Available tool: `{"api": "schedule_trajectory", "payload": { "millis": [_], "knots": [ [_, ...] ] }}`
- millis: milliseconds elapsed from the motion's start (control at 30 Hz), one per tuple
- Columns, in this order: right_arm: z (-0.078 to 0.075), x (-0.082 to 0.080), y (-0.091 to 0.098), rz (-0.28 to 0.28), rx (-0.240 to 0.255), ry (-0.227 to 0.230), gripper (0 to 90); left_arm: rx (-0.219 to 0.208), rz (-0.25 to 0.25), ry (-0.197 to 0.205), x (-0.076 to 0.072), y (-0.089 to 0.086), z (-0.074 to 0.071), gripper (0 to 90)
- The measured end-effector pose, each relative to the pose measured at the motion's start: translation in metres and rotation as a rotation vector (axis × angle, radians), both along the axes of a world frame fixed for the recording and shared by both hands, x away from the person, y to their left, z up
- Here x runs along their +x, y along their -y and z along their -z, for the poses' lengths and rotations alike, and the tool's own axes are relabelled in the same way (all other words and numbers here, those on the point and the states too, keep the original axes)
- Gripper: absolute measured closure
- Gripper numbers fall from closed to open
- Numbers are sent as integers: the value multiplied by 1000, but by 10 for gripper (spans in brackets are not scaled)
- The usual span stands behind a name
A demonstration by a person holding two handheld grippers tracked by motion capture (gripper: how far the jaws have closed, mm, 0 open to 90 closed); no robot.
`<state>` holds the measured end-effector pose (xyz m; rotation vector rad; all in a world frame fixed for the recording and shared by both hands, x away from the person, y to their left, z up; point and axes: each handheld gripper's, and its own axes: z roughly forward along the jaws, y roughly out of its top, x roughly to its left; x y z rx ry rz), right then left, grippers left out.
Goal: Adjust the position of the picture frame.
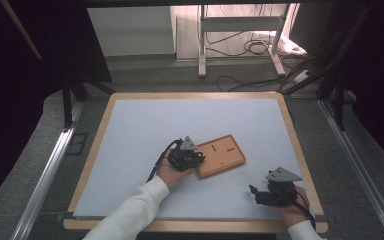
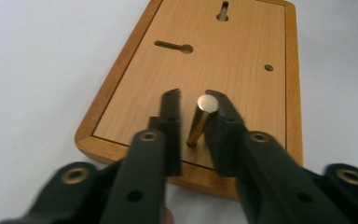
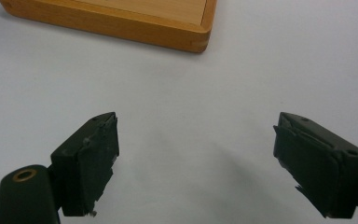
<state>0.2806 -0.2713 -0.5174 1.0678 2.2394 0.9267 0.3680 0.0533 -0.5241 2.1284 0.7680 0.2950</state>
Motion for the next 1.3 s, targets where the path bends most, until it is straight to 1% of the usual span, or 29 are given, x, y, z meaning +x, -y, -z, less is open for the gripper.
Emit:
{"api": "schedule_trajectory", "payload": {
  "millis": [100, 267, 400, 500, 633, 700, 800, 833, 867, 933, 1000, 1033, 1067, 1100, 1133, 1233, 1267, 1300],
  "knots": [
    [0, 0, 0, 1, -2, -3, 147, 22, 2, 28, -2, 1, 0, 845],
    [1, 0, 0, 5, -2, -2, 148, -2, 1, 27, -1, -1, 1, 849],
    [1, 1, 0, 10, -9, -1, 148, -43, -18, 11, 0, -3, -1, 851],
    [1, 0, 0, 13, -10, 0, 148, -41, -18, 14, 0, -3, -2, 851],
    [0, 0, 1, 17, -9, 6, 150, -61, -22, 11, 0, -7, -6, 852],
    [0, 0, 1, 17, -8, 7, 150, -61, -22, 11, 0, -9, -7, 852],
    [0, 0, 0, 17, -10, 7, 151, -68, -14, 10, -2, -16, -12, 853],
    [0, 0, 0, 16, -10, 7, 151, -68, -14, 10, -2, -16, -12, 852],
    [0, 0, 0, 16, -10, 7, 151, -76, -12, 11, -5, -21, -15, 853],
    [0, 0, 0, 16, -10, 7, 151, -74, -10, 14, -7, -24, -17, 853],
    [0, 0, 0, 17, -11, 9, 152, -70, -5, 16, -13, -33, -20, 853],
    [0, -1, 0, 17, -11, 10, 152, -71, -2, 14, -15, -37, -21, 853],
    [0, -1, 0, 17, -11, 10, 152, -71, -2, 14, -15, -37, -21, 853],
    [0, -1, -1, 14, -12, 8, 152, -77, 1, 10, -20, -44, -22, 853],
    [0, -1, -1, 14, -11, 10, 152, -77, 1, 10, -20, -44, -22, 853],
    [-1, -1, -2, 14, -12, 10, 152, -82, 5, 7, -27, -57, -22, 853],
    [-1, -1, -2, 14, -11, 9, 152, -87, 1, 4, -32, -66, -21, 853],
    [0, -1, -2, 14, -10, 10, 152, -87, 1, 4, -32, -66, -21, 853]
  ]
}}
